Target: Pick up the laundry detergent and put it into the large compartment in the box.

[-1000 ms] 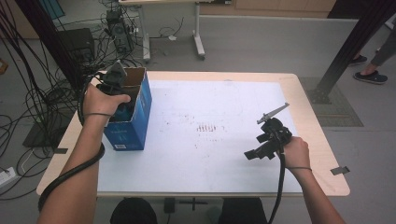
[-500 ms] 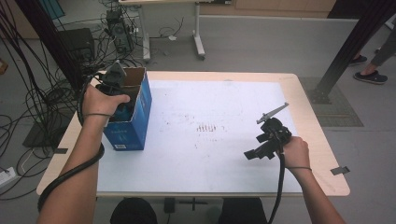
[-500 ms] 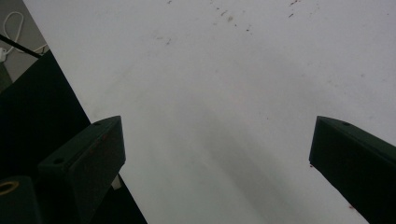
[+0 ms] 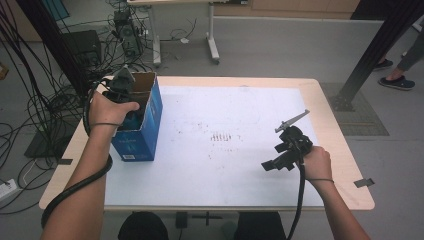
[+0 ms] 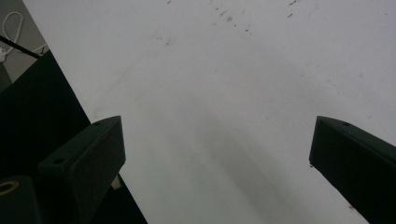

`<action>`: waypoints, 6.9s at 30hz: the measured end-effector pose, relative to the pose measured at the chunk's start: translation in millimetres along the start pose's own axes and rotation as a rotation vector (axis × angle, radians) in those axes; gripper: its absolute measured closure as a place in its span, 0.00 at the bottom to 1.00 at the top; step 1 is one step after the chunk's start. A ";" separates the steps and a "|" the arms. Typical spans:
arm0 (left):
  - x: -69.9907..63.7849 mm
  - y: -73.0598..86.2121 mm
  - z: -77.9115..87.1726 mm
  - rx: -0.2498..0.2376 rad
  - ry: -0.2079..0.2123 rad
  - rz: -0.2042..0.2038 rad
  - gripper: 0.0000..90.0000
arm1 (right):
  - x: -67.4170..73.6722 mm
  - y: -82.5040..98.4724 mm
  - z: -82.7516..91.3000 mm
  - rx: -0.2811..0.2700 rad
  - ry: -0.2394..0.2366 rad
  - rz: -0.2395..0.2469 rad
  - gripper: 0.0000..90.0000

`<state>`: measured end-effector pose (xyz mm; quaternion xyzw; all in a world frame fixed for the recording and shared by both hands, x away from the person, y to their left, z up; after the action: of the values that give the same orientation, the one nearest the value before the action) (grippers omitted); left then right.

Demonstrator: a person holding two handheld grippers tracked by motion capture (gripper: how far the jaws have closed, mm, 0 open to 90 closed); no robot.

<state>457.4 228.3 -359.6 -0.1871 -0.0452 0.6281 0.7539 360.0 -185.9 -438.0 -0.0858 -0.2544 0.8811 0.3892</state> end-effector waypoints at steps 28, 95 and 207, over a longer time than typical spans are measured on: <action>-0.1 -0.6 -0.4 0.000 -0.003 0.005 0.42 | -1.3 0.4 -0.6 -0.002 -0.002 -0.003 0.04; 1.3 2.9 11.0 -0.037 0.013 0.017 0.33 | 4.1 -5.6 -1.9 -0.011 -0.011 0.014 0.04; -192.3 41.4 -19.3 0.103 0.282 -0.374 0.12 | 11.2 -5.1 7.2 -0.024 0.006 0.018 0.04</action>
<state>385.0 44.4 -359.4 -0.2226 0.0586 0.4467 0.8646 353.1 -177.7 -428.7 -0.0956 -0.2630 0.8812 0.3809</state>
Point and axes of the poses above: each handheld gripper's, and its own axes: z roughly backward along the jaws, y roughly out of its underside, x roughly to its left, the point moved 10 cm from there along -z, roughly forward along the jaws, and after that the axes turned 15 degrees about y, right-handed, at the moved point
